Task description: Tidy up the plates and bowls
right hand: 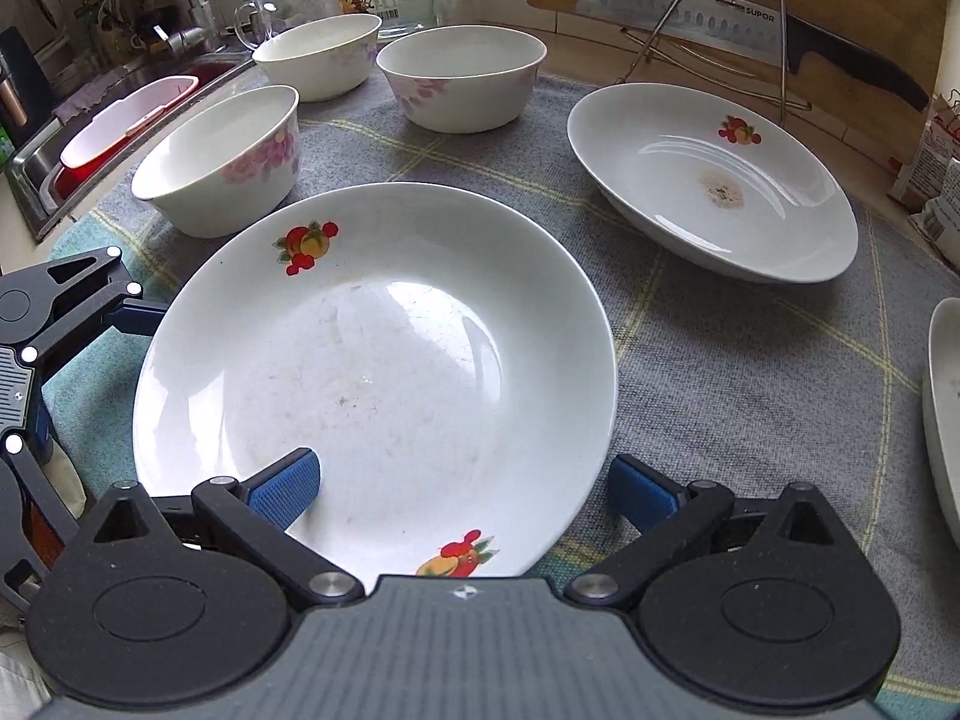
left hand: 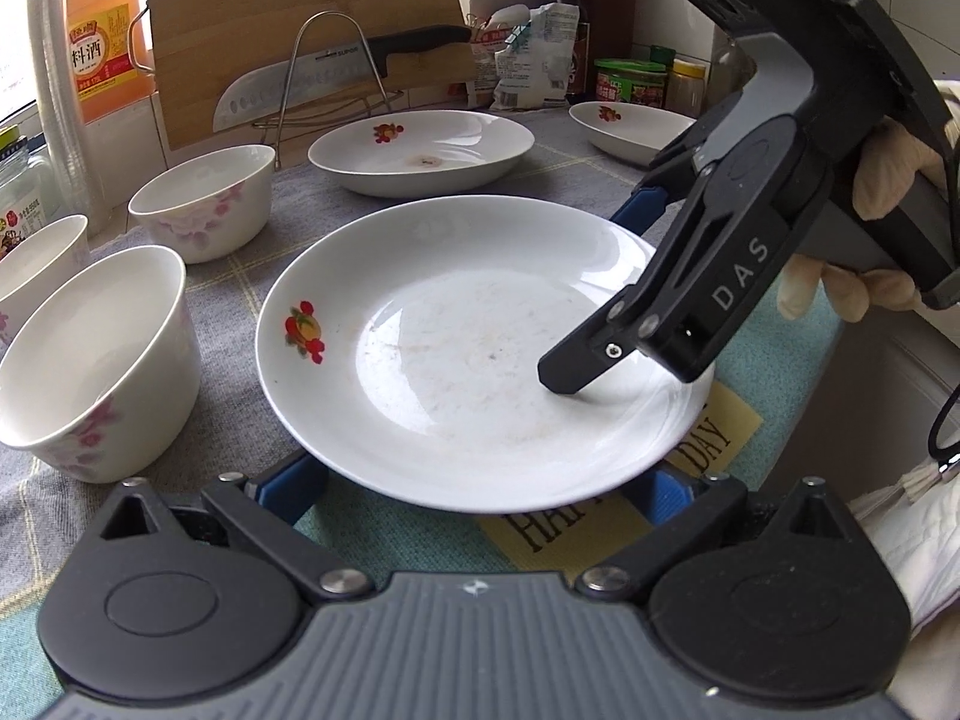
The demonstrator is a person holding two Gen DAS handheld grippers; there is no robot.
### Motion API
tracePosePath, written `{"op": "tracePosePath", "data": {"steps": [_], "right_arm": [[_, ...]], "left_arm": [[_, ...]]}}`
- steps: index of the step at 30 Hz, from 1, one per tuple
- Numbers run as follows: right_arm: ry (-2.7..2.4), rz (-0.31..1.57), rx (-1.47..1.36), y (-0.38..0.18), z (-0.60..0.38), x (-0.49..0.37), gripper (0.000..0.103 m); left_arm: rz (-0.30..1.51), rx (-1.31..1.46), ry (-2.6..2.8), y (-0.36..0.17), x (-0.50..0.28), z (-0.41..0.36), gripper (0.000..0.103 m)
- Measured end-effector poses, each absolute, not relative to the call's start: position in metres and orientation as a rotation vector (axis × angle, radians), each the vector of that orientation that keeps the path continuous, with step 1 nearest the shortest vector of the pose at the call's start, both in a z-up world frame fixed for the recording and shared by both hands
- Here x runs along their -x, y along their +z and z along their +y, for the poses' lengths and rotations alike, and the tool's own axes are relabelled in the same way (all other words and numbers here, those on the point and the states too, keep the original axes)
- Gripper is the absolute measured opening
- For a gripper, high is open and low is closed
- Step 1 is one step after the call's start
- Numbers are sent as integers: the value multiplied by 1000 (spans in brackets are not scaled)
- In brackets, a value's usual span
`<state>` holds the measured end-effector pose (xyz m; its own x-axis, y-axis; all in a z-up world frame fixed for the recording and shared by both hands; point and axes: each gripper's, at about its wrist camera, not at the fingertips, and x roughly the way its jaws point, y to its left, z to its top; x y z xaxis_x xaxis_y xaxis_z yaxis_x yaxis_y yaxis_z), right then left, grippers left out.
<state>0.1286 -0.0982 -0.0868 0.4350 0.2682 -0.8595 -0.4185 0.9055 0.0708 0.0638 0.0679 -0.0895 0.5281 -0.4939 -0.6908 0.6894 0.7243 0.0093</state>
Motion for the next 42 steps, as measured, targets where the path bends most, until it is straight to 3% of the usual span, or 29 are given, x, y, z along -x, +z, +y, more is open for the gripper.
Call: {"op": "tracePosePath", "data": {"steps": [21,42], "right_arm": [[542,1085,176,-80,-95,-164,103],[724,1190,-48,-78,-114,-211,103]], "left_arm": [[667,-297,-766,-92,-61,72,103],[676,-316,-795,-90,-65,71,103]]}}
